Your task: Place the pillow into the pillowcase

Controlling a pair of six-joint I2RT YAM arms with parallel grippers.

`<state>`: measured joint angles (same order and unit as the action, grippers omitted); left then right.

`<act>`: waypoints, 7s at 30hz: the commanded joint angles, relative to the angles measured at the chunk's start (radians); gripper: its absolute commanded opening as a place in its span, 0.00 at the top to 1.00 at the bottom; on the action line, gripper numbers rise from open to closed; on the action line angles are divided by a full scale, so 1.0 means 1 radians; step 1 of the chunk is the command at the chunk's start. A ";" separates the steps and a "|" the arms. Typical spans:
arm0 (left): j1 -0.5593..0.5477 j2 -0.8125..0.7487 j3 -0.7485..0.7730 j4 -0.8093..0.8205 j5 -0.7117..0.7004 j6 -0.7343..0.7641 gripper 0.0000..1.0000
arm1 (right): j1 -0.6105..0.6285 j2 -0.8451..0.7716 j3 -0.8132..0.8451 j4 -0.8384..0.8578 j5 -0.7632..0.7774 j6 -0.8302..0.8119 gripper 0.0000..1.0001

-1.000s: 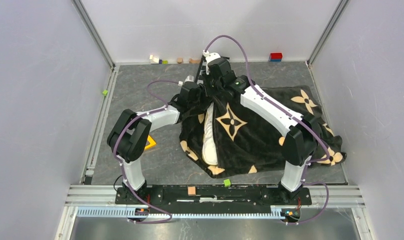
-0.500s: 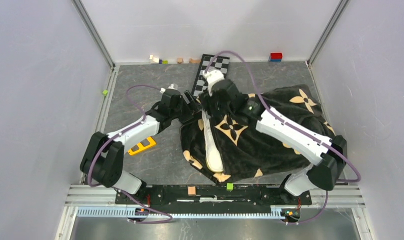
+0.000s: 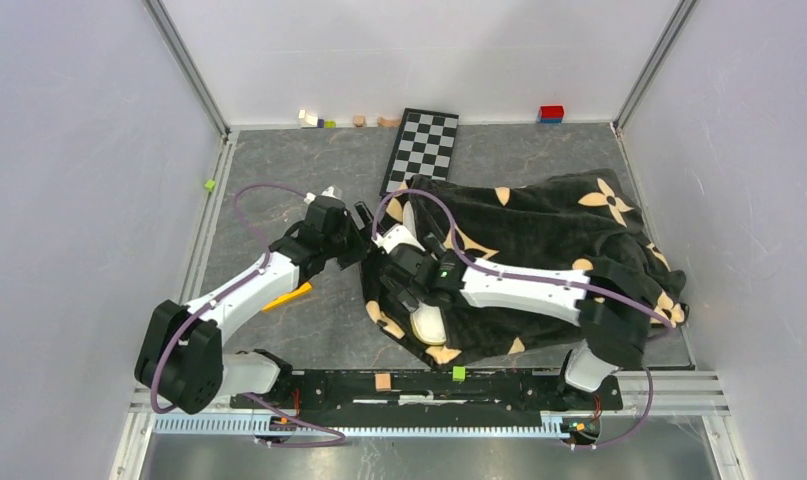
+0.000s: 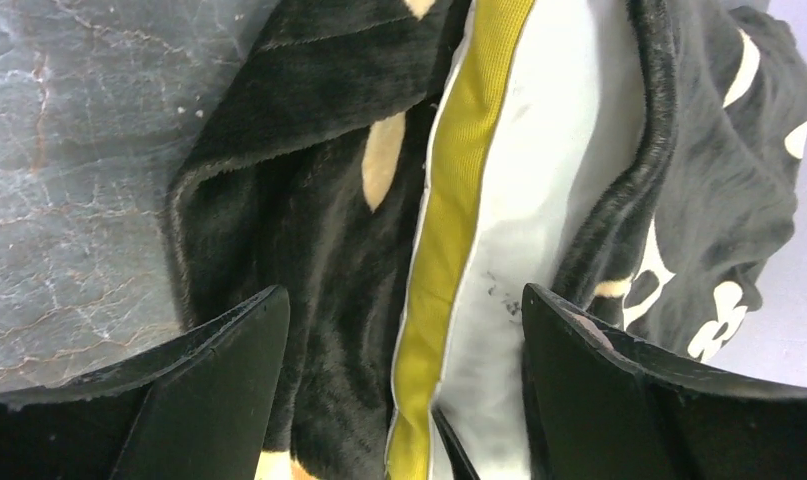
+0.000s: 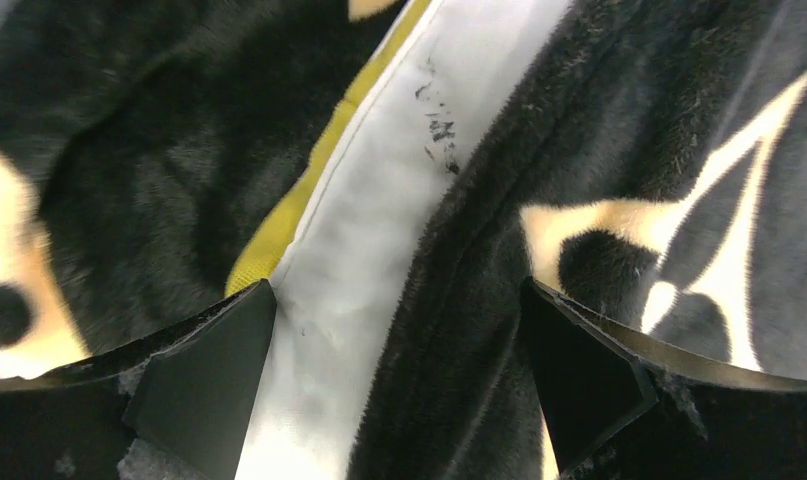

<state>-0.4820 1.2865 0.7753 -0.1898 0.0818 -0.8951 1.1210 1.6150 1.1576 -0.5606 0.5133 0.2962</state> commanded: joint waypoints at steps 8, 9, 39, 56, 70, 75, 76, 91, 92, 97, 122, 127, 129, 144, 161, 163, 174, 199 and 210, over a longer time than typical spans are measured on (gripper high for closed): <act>-0.019 -0.055 -0.022 -0.025 0.009 0.081 0.12 | -0.140 -0.040 -0.049 0.147 -0.028 0.013 0.94; -0.027 -0.051 -0.015 -0.025 0.009 0.085 0.13 | -0.159 -0.083 -0.061 0.167 -0.071 0.014 1.00; -0.267 0.419 0.097 0.104 -0.255 -0.030 0.58 | -0.228 -0.698 -0.510 0.595 -0.136 0.167 1.00; -0.242 -0.102 -0.067 -0.081 -0.278 0.033 0.98 | -0.227 -0.841 -0.650 0.680 -0.139 0.107 1.00; -0.117 -0.225 -0.210 -0.085 -0.130 0.036 0.98 | -0.212 -0.715 -0.422 0.456 -0.099 -0.080 1.00; -0.118 -0.224 -0.143 -0.114 -0.123 0.077 0.98 | -0.153 -0.549 -0.381 0.403 -0.086 -0.031 1.00; -0.119 -0.212 -0.140 -0.110 -0.118 0.078 0.98 | -0.148 -0.525 -0.385 0.412 -0.097 -0.014 1.00; -0.116 0.037 -0.117 0.055 -0.057 0.037 0.11 | -0.147 -0.400 -0.352 0.430 -0.217 0.038 0.86; -0.118 0.065 -0.111 0.080 -0.043 0.028 0.11 | -0.148 -0.398 -0.348 0.430 -0.220 0.040 0.82; -0.120 0.192 -0.079 0.145 -0.047 -0.003 0.22 | -0.147 -0.394 -0.315 0.403 -0.198 0.052 0.61; -0.124 0.134 -0.009 0.095 -0.069 0.041 0.98 | -0.112 -0.372 -0.179 0.278 -0.198 0.086 0.34; -0.124 0.128 -0.005 0.089 -0.069 0.042 0.98 | -0.071 -0.318 -0.165 0.272 -0.183 0.085 0.33; -0.124 0.127 -0.007 0.089 -0.068 0.043 0.98 | -0.066 -0.282 -0.148 0.249 -0.163 0.086 0.32; -0.124 -0.014 0.045 -0.051 -0.102 0.126 0.98 | -0.107 -0.305 -0.127 0.194 -0.065 0.102 1.00; -0.178 0.183 1.432 -0.253 0.026 0.253 0.98 | -0.324 -0.339 0.734 0.027 0.029 -0.149 1.00; -0.178 0.257 1.550 -0.278 0.037 0.223 0.97 | -0.327 -0.351 0.739 0.058 0.048 -0.163 1.00; -0.153 0.370 1.609 -0.393 -0.016 0.214 0.98 | -0.352 -0.308 0.784 0.121 -0.061 -0.154 1.00; 0.104 0.104 1.205 -0.394 -0.036 0.168 0.98 | -0.389 -0.310 0.660 0.059 -0.361 0.047 0.41; 0.106 0.106 1.194 -0.381 -0.030 0.166 0.98 | -0.390 -0.351 0.592 0.064 -0.296 0.078 0.49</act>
<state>-0.3828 1.4033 1.9621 -0.6476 0.0391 -0.6930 0.7326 1.2865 1.7733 -0.5079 0.1661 0.3592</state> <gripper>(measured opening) 0.056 0.528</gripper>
